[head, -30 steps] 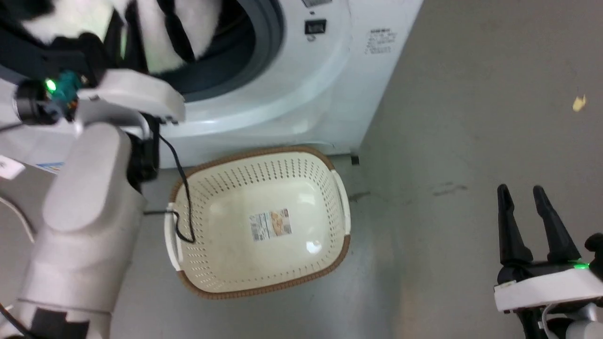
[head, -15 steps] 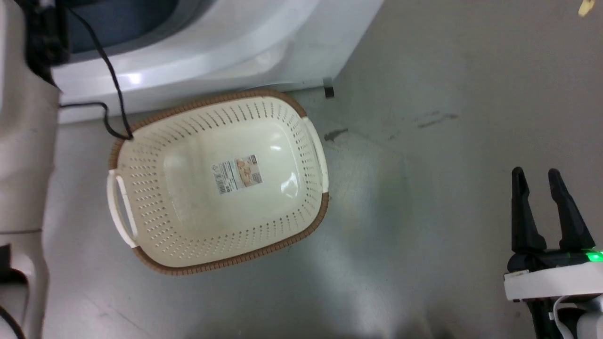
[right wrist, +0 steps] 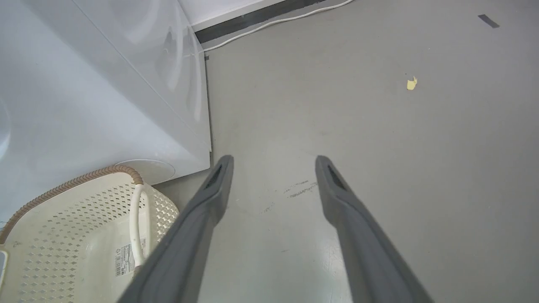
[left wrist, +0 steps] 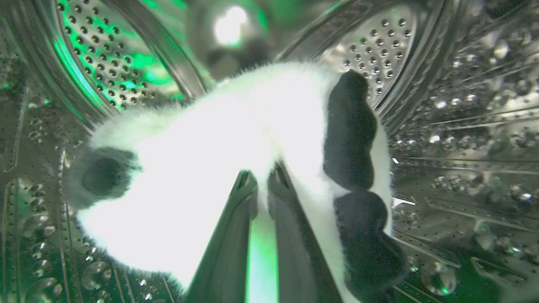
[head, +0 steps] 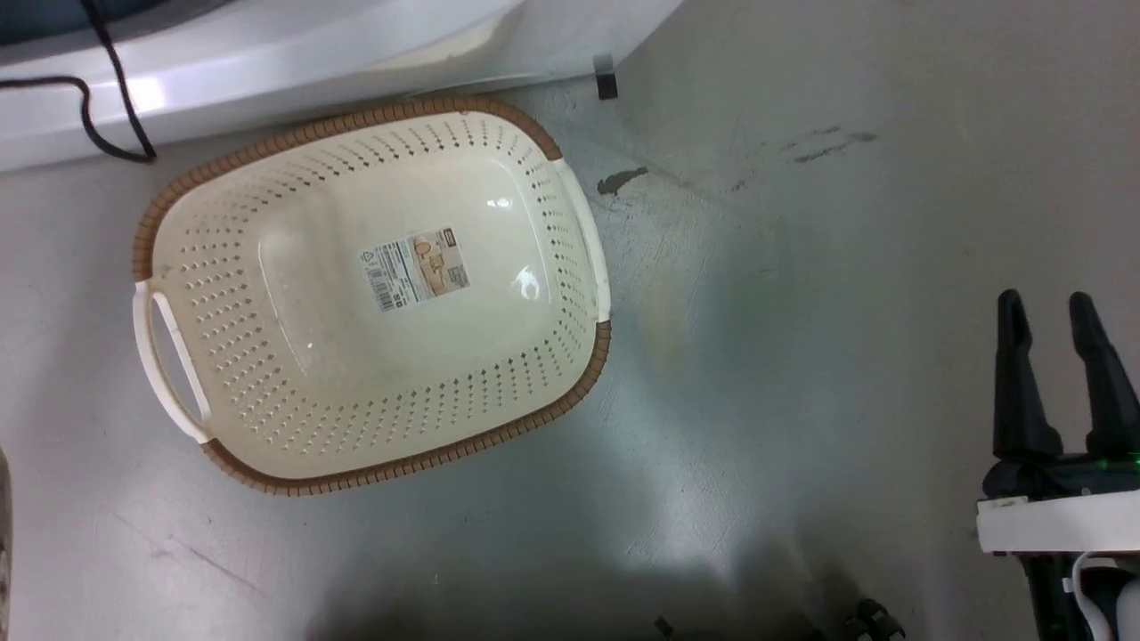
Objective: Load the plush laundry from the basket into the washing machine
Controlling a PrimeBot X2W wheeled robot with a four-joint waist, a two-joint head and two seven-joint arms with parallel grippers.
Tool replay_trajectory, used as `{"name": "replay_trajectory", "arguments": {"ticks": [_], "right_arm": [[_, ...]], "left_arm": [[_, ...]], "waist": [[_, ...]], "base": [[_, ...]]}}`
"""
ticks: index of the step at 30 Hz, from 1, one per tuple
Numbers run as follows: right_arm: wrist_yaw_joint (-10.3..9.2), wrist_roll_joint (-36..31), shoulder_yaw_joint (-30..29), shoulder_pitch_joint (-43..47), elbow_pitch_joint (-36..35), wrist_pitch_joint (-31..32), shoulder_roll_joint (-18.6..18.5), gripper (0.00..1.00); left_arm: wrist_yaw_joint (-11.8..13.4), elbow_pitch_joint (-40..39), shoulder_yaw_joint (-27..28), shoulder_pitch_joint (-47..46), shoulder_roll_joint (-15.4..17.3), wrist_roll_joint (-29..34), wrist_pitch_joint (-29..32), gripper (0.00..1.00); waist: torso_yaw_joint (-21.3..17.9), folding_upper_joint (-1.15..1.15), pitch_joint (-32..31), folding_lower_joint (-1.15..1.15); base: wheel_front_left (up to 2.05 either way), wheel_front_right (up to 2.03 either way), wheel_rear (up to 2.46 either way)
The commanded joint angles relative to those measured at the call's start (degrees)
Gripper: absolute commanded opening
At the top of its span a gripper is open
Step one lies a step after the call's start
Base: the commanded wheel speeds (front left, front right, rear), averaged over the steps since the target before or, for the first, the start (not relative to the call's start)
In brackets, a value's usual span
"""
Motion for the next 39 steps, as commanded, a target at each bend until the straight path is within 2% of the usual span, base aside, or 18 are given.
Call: {"name": "replay_trajectory", "arguments": {"ticks": [1, 2, 3, 4, 12, 17, 27, 34, 39], "right_arm": [[-0.04, 0.3, -0.3, -1.0, -0.4, -0.2, -0.4, 1.00], [-0.04, 0.3, -0.4, -1.0, -0.5, -0.2, -0.5, 1.00], [-0.04, 0.3, -0.4, -1.0, -0.6, -0.1, -0.5, 1.00], [-0.04, 0.3, -0.5, -0.9, -0.6, -0.1, -0.6, 1.00], [-0.04, 0.3, -0.6, -1.1, -0.7, 0.2, -0.9, 1.00], [-0.04, -0.1, -0.9, -1.0, -1.0, 0.6, -1.4, 1.00], [-0.04, -1.4, -2.4, 0.1, -2.3, 2.3, -2.1, 1.00], [-0.04, -2.2, -2.4, 0.7, -2.4, 4.0, -2.0, 1.00], [-0.04, -2.7, -1.8, 1.4, -1.5, 4.4, -1.6, 1.00]], "left_arm": [[0.4, -0.4, 0.3, -1.6, 0.5, -0.2, 0.3, 0.00], [0.4, -0.4, 0.2, -1.9, 0.4, -0.2, 0.6, 0.22], [0.4, -0.3, 0.3, -2.1, 0.3, -0.5, 1.0, 0.69], [0.2, -0.2, 0.2, -2.3, 0.3, -0.6, 1.2, 1.00], [-2.1, 2.2, -0.5, -1.9, 0.8, -1.8, 1.2, 1.00], [-3.4, 3.6, -0.9, -0.7, 0.1, -2.5, -2.3, 1.00], [-5.8, 8.4, -1.8, 5.2, -4.4, -4.4, -11.0, 1.00], [-6.8, 9.3, -1.5, 10.6, -7.5, -4.6, -12.7, 1.00], [-6.8, 5.7, -0.6, 16.1, -9.1, -2.9, -12.7, 1.00]], "waist": [[0.3, 0.00, 0.5, -0.01], [0.4, 0.00, 0.7, -0.01], [0.5, 0.00, 0.8, -0.01], [0.6, 0.00, 0.9, -0.01], [1.8, 0.00, 0.1, -0.01], [3.5, 0.00, -1.5, -0.01], [7.8, 0.00, -7.6, -0.01], [10.0, 0.00, -13.1, -0.01], [11.1, 0.00, -17.4, -0.01]], "base": [[0.00, 0.00, 0.00], [0.00, 0.00, 0.00], [0.00, 0.00, 0.00], [0.00, 0.00, 0.00], [0.00, 0.00, 0.00], [0.00, 0.00, 0.00], [0.00, 0.00, 0.00], [0.00, 0.00, 0.00], [0.00, 0.00, 0.00]]}}
